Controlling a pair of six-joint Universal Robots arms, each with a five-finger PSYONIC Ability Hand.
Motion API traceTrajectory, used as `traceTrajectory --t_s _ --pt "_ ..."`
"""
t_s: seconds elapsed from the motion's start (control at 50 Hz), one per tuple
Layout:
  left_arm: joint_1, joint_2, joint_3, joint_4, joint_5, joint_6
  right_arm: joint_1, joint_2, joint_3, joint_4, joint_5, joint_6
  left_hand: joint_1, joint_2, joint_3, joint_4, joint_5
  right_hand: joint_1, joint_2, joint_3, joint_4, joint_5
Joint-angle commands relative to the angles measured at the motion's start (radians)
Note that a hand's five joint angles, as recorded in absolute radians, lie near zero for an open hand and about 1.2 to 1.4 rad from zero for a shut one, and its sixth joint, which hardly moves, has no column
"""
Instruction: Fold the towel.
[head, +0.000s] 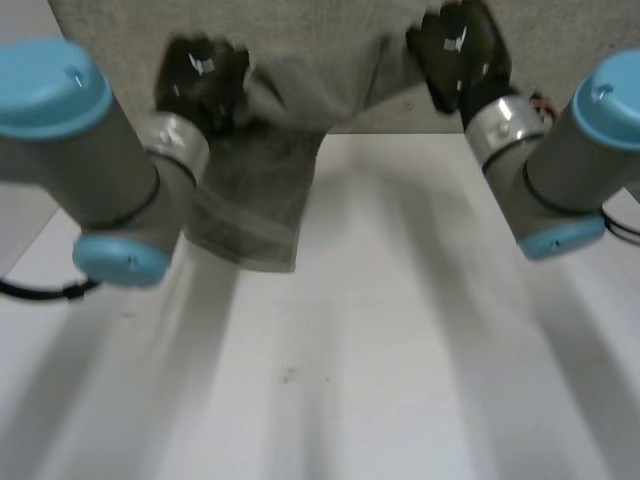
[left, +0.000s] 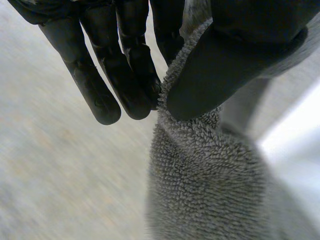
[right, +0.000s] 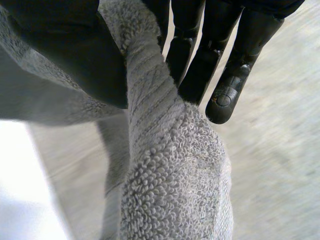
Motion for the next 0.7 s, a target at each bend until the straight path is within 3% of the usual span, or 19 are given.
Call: traceTrajectory --t_s 0.02,0.16,0.18,0.2,0.22,0.26,0.32,0.36,0.48,0.6,0.7 --pt "-0.020 0.003 -0.353 -0.004 0.004 0.003 -0.008 -0.002 0.223 0.163 -0.026 -0.011 0.229 0.181 0.181 0.179 0.195 0.460 0.223 0.212 0.207 0.254" --pt "-0.070 -0.014 -0.510 -0.012 -0.001 0.001 -0.046 0.003 0.337 0.358 -0.040 -0.028 0.229 0.181 0.181 0.179 0.195 0.308 0.072 0.060 0.056 0.102" --pt "-0.079 -0.004 -0.528 -0.015 0.001 -0.001 -0.052 -0.005 0.346 0.402 -0.035 -0.038 0.229 0.181 0.181 0.179 0.195 0.116 -0.120 -0.132 -0.136 -0.089" --pt "-0.089 0.010 -0.538 -0.016 0.002 -0.001 -0.058 -0.012 0.351 0.447 -0.031 -0.046 0.127 0.080 0.080 0.078 0.094 -0.133 -0.369 -0.380 -0.385 -0.338" --pt "-0.089 0.010 -0.538 -0.016 0.002 -0.001 -0.058 -0.012 0.351 0.447 -0.031 -0.046 0.126 0.079 0.079 0.077 0.093 -0.135 -0.372 -0.383 -0.388 -0.341" --pt "-0.095 0.059 -0.547 -0.019 0.004 -0.001 -0.078 -0.032 0.354 0.514 -0.034 -0.047 -0.326 -0.374 -0.374 -0.376 -0.360 -0.448 -0.685 -0.696 -0.700 -0.654" --pt "-0.095 0.084 -0.553 -0.019 0.004 -0.001 -0.097 -0.070 0.355 0.544 -0.041 -0.035 -0.470 -0.517 -0.517 -0.519 -0.503 -0.628 -0.864 -0.875 -0.880 -0.833" --pt "-0.093 0.118 -0.552 -0.019 0.005 0.001 -0.101 -0.090 0.357 0.547 -0.038 -0.034 -0.639 -0.687 -0.687 -0.688 -0.673 -0.669 -0.906 -0.917 -0.922 -0.875" --pt "-0.080 0.161 -0.533 -0.021 0.010 0.001 -0.106 -0.115 0.348 0.550 -0.040 0.006 -0.819 -0.866 -0.866 -0.868 -0.852 -0.719 -0.956 -0.967 -0.972 -0.925" --pt "-0.044 0.174 -0.516 -0.026 0.015 0.001 -0.109 -0.158 0.314 0.551 -0.054 0.104 -0.834 -0.881 -0.881 -0.883 -0.867 -0.705 -0.941 -0.953 -0.957 -0.910" --pt "0.034 0.176 -0.492 -0.049 0.027 0.003 -0.109 -0.158 0.253 0.577 -0.104 0.153 -0.831 -0.878 -0.878 -0.880 -0.864 -0.699 -0.935 -0.947 -0.951 -0.905"
